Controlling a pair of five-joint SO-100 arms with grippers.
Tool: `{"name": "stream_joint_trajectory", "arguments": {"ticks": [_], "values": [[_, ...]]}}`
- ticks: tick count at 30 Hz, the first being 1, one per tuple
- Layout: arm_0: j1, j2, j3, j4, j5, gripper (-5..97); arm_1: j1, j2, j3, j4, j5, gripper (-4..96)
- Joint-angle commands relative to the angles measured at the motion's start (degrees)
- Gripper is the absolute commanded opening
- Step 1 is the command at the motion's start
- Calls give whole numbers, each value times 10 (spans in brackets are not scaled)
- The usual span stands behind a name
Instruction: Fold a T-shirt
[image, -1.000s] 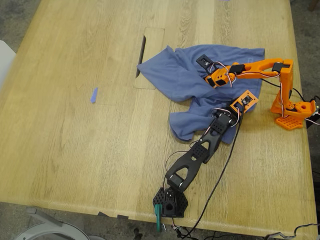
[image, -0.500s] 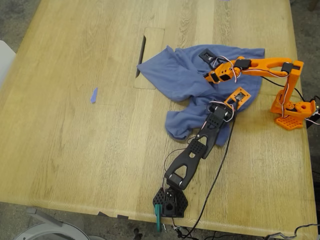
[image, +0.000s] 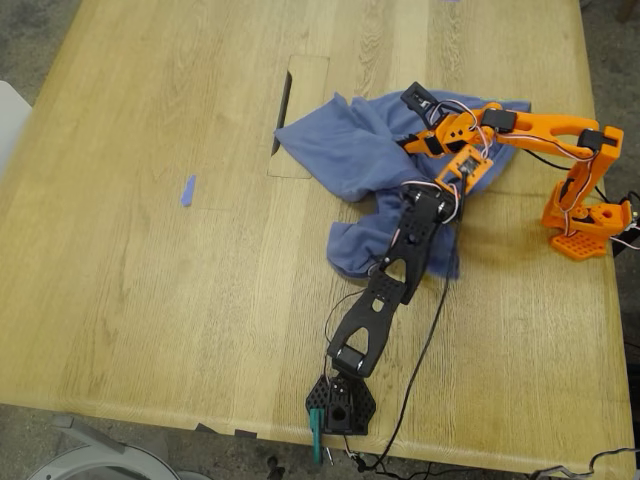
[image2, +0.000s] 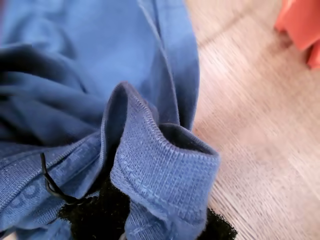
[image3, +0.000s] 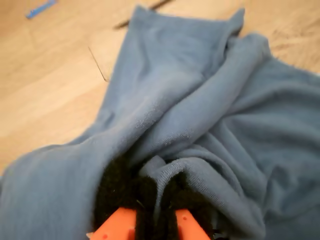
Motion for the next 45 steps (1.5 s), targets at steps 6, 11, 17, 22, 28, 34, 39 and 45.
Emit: {"name": "stream_joint_trajectory", "arguments": {"ticks": [6, 11, 17, 22, 28, 34, 39, 45], "values": [[-8, 220, -18, 15, 0, 1, -1, 71, -94, -16, -12, 1], [-9, 252, -19, 16, 3, 1, -10, 89, -116, -48, -15, 2], [-17, 285, -19, 4, 6, 1, -18, 101, -163, -50, -19, 3], [-37, 318, -19, -17, 8, 1, -23, 112, -200, -53, -23, 3], [-66, 352, -19, -47, 10, 1, -22, 130, -228, -69, -25, 4], [-91, 374, -19, -83, 11, 1, -24, 144, -254, -104, -32, 5], [-96, 389, -20, -113, 13, 1, -13, 147, -290, -135, -34, 5], [-118, 419, -20, -127, 15, 1, 6, 178, -306, -143, -35, 6]]}}
